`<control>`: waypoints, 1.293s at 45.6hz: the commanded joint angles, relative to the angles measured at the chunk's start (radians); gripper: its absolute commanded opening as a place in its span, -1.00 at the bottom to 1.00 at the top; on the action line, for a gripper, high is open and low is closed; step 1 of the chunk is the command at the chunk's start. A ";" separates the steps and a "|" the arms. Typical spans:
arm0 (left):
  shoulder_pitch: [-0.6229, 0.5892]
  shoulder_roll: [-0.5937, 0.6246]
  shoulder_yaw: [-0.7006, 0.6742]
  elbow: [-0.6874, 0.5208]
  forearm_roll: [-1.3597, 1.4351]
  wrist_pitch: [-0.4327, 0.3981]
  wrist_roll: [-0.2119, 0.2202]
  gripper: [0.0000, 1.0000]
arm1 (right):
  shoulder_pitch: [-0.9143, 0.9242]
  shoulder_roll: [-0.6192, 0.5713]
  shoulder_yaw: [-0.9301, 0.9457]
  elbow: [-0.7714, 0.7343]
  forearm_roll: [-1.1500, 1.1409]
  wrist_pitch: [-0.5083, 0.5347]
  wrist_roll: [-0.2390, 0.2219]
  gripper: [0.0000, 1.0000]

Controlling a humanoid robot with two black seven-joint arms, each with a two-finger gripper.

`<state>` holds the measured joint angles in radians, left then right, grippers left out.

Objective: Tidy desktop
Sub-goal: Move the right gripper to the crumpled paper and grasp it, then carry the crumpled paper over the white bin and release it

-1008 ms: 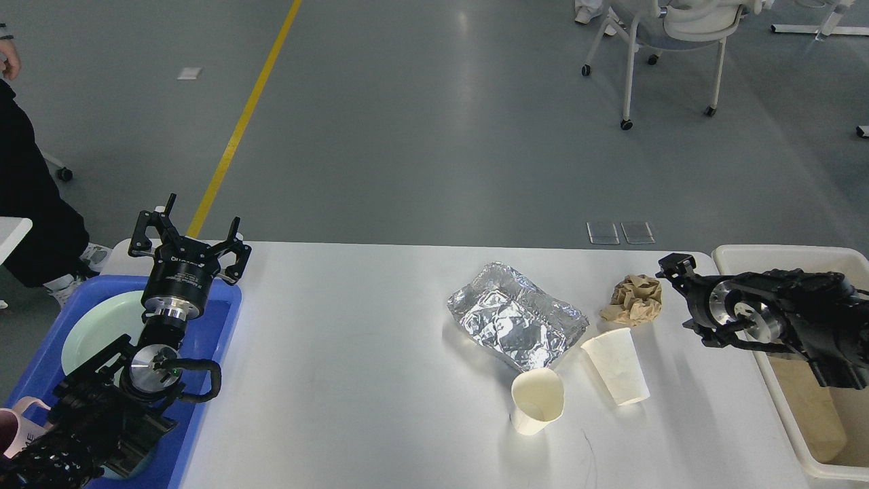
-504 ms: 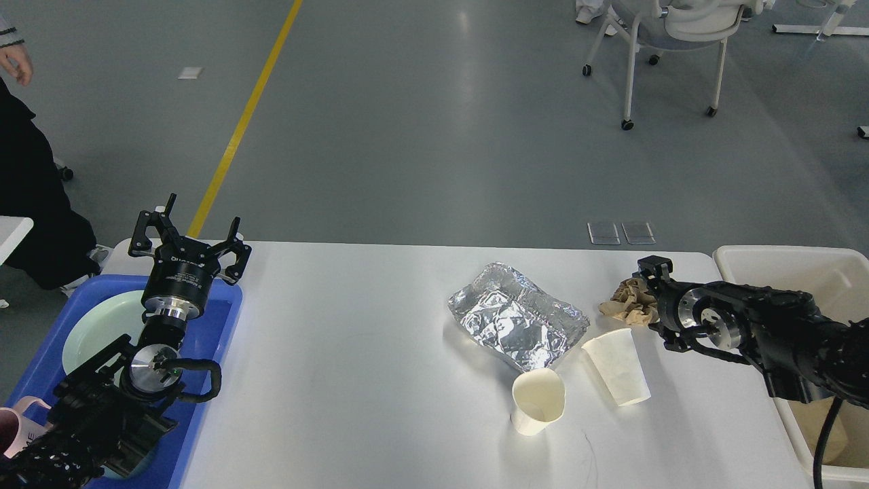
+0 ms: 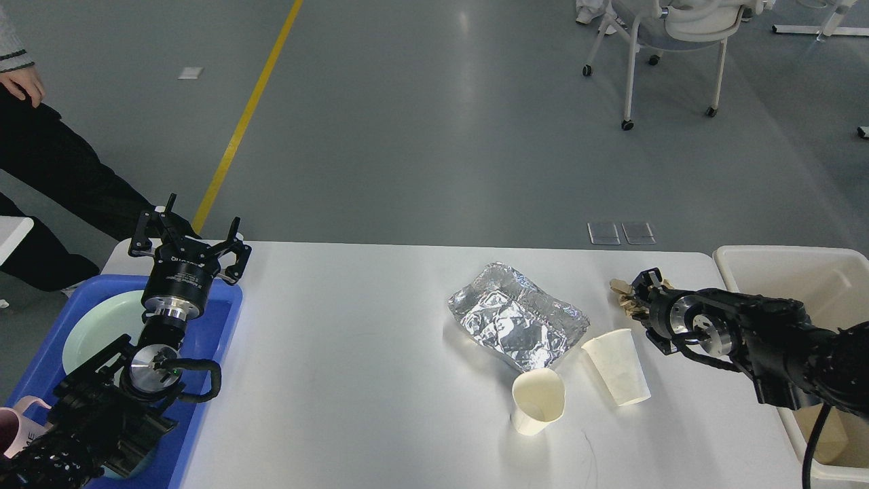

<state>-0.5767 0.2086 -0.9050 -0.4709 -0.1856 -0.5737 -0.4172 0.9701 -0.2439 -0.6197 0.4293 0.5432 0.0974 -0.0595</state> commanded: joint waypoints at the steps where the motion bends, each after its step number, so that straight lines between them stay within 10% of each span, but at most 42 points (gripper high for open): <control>1: 0.000 0.000 0.000 0.000 0.000 0.000 0.000 0.94 | 0.001 -0.002 0.000 0.002 0.000 -0.001 0.001 -1.00; 21: 0.000 0.000 0.000 0.000 0.000 0.000 0.000 0.94 | 0.180 -0.241 -0.041 0.242 -0.259 0.097 0.007 -1.00; 36: 0.000 0.000 0.000 0.000 0.000 0.000 0.000 0.94 | 0.708 -0.498 -0.156 0.698 -0.658 0.444 0.009 -1.00; 48: 0.000 0.000 0.000 0.000 0.000 0.000 0.000 0.94 | 1.150 -0.450 -0.391 1.114 -0.796 0.487 0.010 -1.00; 59: 0.000 0.000 0.000 0.000 0.000 0.000 0.000 0.94 | 1.136 -0.410 -0.436 1.053 -0.804 0.415 0.010 -1.00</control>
<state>-0.5769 0.2086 -0.9050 -0.4711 -0.1861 -0.5737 -0.4172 2.1353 -0.6611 -1.0214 1.5376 -0.2571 0.5598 -0.0489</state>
